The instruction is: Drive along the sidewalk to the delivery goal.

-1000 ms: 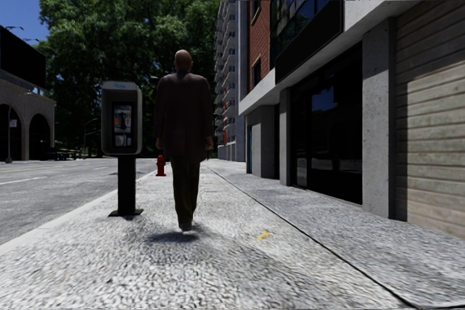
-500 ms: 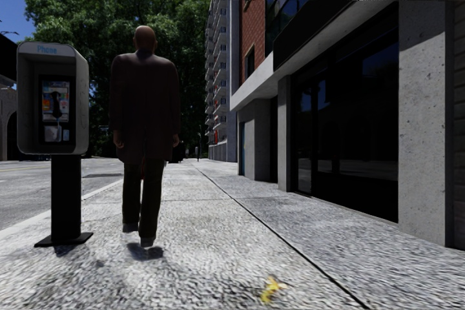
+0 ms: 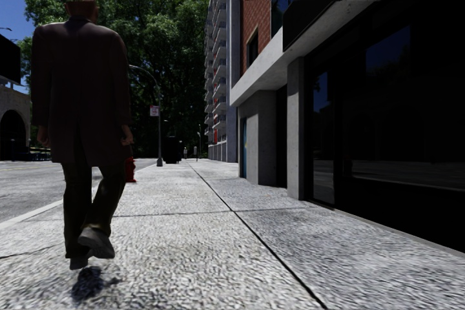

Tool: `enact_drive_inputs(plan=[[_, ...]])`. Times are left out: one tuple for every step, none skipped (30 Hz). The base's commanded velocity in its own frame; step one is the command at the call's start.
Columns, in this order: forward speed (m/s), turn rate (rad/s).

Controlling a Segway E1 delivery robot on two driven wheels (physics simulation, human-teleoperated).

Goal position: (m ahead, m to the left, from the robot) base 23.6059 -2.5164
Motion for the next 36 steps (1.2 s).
enact_drive_inputs(plan=[[2.0,0.0],[2.0,0.0],[2.0,0.0],[2.0,0.0],[2.0,0.0],[2.0,0.0],[2.0,0.0],[2.0,0.0],[2.0,0.0],[2.0,0.0],[2.0,0.0],[2.0,0.0],[2.0,0.0],[2.0,0.0],[2.0,0.0],[2.0,0.0],[2.0,0.0],[2.0,0.0],[2.0,0.0],[2.0,0.0],[2.0,0.0],[2.0,0.0],[2.0,0.0],[2.0,0.0],[2.0,0.0],[2.0,0.0],[2.0,0.0],[2.0,0.0],[2.0,0.0],[2.0,0.0],[2.0,0.0],[2.0,0.0],[2.0,0.0],[2.0,0.0],[2.0,0.0],[2.0,0.0]])
